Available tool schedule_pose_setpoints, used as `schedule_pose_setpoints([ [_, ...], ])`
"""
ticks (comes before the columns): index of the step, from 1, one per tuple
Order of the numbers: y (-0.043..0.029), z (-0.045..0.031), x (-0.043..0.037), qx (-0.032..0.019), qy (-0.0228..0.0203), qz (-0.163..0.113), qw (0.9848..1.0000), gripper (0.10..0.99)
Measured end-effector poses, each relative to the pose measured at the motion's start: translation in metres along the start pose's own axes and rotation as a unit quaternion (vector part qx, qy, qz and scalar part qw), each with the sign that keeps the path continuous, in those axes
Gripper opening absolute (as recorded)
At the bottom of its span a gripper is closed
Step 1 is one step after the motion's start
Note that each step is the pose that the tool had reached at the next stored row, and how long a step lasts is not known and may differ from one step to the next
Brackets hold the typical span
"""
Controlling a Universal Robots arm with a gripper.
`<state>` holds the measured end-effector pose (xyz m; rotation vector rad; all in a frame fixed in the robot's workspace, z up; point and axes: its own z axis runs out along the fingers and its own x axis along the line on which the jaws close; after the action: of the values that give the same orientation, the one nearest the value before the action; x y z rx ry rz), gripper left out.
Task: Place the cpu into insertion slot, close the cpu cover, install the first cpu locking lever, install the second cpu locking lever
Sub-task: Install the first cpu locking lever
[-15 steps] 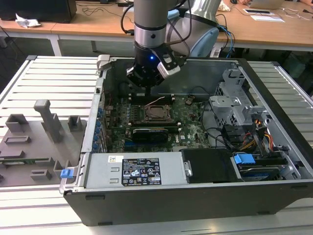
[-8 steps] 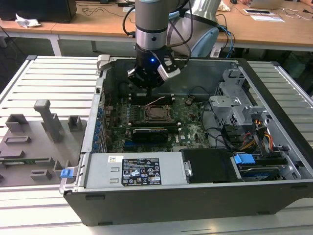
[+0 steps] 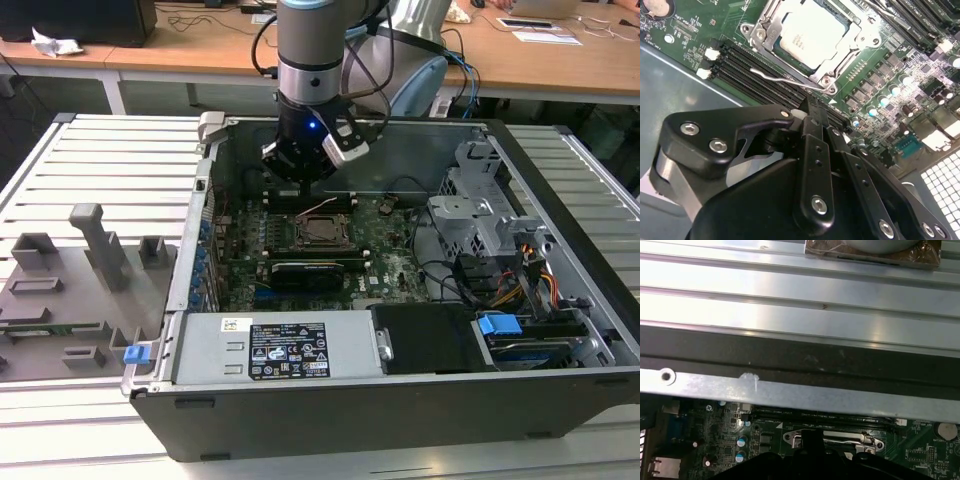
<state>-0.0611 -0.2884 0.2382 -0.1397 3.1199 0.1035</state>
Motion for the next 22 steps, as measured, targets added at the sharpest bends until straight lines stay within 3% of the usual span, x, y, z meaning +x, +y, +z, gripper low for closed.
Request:
schedule_pose_setpoints([
  [7,-0.0011,0.0046,-0.0087,-0.0064,-0.0011,0.008,0.9999,0.106],
  [13,-0.0012,0.0076,-0.0119,-0.0056,-0.0016,0.016,0.9999,0.106],
  [16,-0.0004,0.0102,-0.0183,-0.0056,-0.0016,0.016,0.9999,0.106],
  [22,0.0003,0.0115,-0.0205,-0.0055,-0.0016,0.016,0.9999,0.106],
])
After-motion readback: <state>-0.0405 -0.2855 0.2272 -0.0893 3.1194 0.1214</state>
